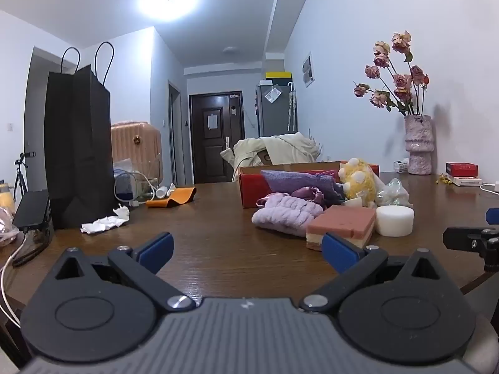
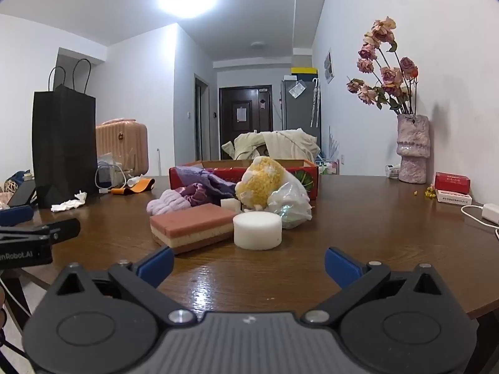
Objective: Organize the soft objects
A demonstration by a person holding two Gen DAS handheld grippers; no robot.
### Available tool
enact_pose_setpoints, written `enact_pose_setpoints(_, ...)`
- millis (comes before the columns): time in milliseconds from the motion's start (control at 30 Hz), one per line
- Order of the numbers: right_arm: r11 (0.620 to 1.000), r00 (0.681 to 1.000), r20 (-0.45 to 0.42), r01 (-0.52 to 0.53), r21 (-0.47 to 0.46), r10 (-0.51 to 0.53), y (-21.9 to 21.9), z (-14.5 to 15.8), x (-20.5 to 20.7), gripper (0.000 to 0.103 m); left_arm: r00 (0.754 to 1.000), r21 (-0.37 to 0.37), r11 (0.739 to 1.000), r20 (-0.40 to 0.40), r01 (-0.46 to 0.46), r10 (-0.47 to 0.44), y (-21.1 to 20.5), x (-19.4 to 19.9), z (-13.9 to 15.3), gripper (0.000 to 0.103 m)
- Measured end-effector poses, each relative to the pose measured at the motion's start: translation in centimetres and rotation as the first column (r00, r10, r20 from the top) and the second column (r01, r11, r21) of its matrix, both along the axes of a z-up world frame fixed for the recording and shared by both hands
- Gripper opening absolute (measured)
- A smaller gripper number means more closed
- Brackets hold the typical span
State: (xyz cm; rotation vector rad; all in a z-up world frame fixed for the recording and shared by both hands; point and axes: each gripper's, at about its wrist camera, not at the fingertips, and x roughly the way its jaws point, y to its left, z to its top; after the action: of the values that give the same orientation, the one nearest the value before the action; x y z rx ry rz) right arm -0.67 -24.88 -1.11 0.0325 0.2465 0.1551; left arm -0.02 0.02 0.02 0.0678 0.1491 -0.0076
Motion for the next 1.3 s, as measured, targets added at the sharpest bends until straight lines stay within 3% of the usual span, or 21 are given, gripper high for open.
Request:
enact_pose_setpoints(167,1.0,1.0,0.005,0.0,-0.008,0.0,-0.5,0.0,-0.4,0.103,0.999,-0.018,1.0,-0.039,-0.002,0.001,0.5,0.6,0.1,0.103)
enact_pose_setpoints(400,1.0,1.0,-0.009,-0.006,-0.013,0.006,0.1,0.0,-0.1,0.103,1.0,0.005,1.0,-0.005,-0.009,0.009,0.1,0.3,-0.1,0.103)
enact_pose_setpoints(933,1.0,1.0,-0.015,-0.008,-0.002,0.008,-0.4,-0.1,0.5,0.103,1.0,0.005,1.0,-0.004,-0.006,0.006,0.0,0.3,0.0,0.103)
enact_pose_setpoints(1300,1.0,1.0,0.003,-0.016,-0.006,0.016,-0.1,0.8,0.9,0.103,1.0,-0.012,1.0,-0.002,-0.025,0.025,0.4,1.3,1.5,0.103)
